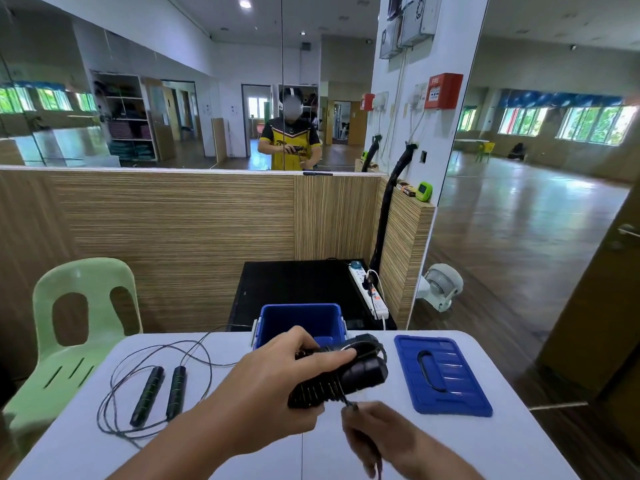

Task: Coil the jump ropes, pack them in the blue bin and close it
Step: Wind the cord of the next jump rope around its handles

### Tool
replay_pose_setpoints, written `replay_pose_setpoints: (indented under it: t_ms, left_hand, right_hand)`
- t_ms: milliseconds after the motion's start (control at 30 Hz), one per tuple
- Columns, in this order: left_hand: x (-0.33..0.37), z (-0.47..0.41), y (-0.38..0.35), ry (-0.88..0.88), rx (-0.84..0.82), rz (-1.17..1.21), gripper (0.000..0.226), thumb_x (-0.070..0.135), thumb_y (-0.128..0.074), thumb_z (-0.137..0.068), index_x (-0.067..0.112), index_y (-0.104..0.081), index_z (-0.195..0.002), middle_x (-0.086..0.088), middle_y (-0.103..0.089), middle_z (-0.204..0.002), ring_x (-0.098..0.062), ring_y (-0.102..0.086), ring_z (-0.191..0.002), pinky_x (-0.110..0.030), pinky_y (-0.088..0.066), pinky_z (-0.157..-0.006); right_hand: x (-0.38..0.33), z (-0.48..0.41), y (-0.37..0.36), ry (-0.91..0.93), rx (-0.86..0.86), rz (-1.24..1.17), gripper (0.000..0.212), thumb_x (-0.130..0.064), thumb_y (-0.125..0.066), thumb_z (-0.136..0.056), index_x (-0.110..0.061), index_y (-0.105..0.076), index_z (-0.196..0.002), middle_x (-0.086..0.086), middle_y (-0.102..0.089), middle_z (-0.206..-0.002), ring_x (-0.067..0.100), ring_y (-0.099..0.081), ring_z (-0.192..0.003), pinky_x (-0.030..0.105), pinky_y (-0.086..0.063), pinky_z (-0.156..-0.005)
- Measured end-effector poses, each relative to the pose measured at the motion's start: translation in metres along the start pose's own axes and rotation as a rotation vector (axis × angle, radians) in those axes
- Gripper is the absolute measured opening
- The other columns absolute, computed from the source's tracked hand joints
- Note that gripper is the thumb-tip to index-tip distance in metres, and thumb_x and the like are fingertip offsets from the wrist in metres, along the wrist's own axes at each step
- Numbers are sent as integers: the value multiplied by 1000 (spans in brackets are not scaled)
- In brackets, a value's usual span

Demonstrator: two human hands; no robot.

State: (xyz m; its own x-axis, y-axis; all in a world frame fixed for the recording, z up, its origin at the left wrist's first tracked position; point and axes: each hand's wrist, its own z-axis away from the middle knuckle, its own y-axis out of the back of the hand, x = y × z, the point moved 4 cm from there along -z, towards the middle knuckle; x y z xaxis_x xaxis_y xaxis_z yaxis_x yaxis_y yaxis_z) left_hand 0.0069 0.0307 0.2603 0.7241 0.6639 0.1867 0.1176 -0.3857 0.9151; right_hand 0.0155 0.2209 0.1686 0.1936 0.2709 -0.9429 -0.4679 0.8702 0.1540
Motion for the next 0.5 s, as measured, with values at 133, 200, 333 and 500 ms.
replay_pose_setpoints:
  t_ms: [133,200,333,500]
  left_hand:
    - [13,0,-2,-65,-52,-53,92,38,-73,-80,76,-19,-143,22,-41,-125,6,-39,-107,-18,-48,-81]
    - [17,0,-5,-66,-88,-90,95,39,-77,-74,72,-24,-145,19,-45,-122,0,-51,-105,-19,-52,-76]
    - [19,-1,-6,-56,-138,-128,94,43,-78,-66,68,-32,-143,17,-50,-114,-3,-61,-97,-18,-55,-65]
    - [21,3,-12,-87,-226,-186,91,44,-72,-68,69,-29,-145,15,-49,-112,-1,-56,-95,-12,-44,-62]
  right_hand:
    - [-22,-18,36,13,-53,207,31,-12,-49,-95,-24,-64,-71,4,-55,-65,19,-48,-61,34,-47,-63]
    - [-36,-28,50,61,-68,362,14,-14,-59,-89,-20,-72,-87,8,-60,-79,21,-54,-74,35,-49,-68]
    - [-73,-52,61,107,-122,682,14,-19,-60,-90,-12,-70,-82,1,-61,-77,13,-55,-75,37,-46,-76]
    - [-106,-62,73,13,-167,940,30,-30,-64,-94,-1,-67,-85,7,-55,-68,18,-58,-61,33,-52,-63]
